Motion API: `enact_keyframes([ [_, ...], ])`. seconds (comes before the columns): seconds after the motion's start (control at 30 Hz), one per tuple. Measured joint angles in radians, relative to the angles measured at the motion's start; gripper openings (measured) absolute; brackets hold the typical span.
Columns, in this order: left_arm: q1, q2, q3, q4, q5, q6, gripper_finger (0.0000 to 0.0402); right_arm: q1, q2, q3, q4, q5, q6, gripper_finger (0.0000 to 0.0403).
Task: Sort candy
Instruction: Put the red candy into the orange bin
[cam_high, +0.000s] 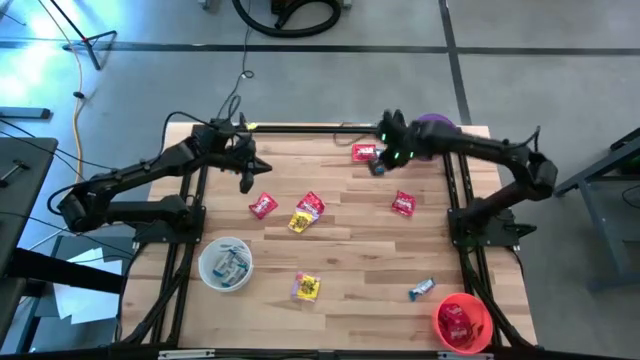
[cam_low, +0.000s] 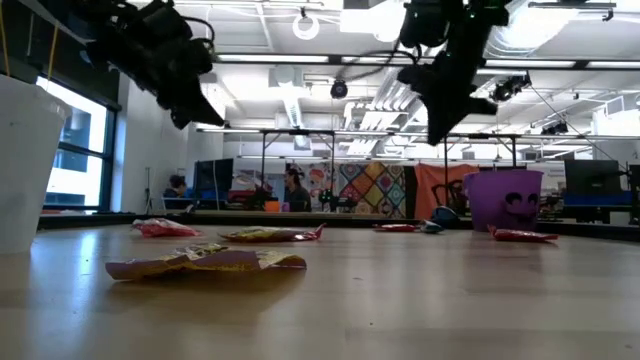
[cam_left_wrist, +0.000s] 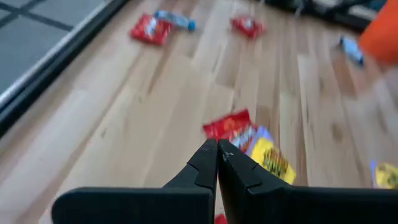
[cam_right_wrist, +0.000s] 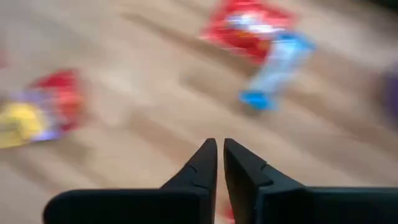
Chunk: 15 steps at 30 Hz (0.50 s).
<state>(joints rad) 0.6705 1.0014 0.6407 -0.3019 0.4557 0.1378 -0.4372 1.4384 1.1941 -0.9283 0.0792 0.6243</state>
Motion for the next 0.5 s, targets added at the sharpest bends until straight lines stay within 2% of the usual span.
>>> enact_keyframes([
  [0.1,-0.032,0.029,0.000,-0.030,-0.022,0.014,0.0000,0.104,-0.035,-0.098,0.190,-0.023,0.094,0.0005],
  [0.2,-0.067,0.077,0.000,-0.035,-0.022,0.013,0.0000,0.180,-0.072,-0.164,0.318,-0.012,0.171,0.0007],
  [0.37,-0.122,0.187,0.000,-0.029,-0.023,0.001,0.0000,0.255,-0.149,-0.234,0.352,0.046,0.211,0.0002],
  [0.5,-0.169,0.269,0.000,0.026,-0.102,-0.052,0.0005,0.276,-0.223,-0.290,0.368,0.071,0.190,0.0001],
])
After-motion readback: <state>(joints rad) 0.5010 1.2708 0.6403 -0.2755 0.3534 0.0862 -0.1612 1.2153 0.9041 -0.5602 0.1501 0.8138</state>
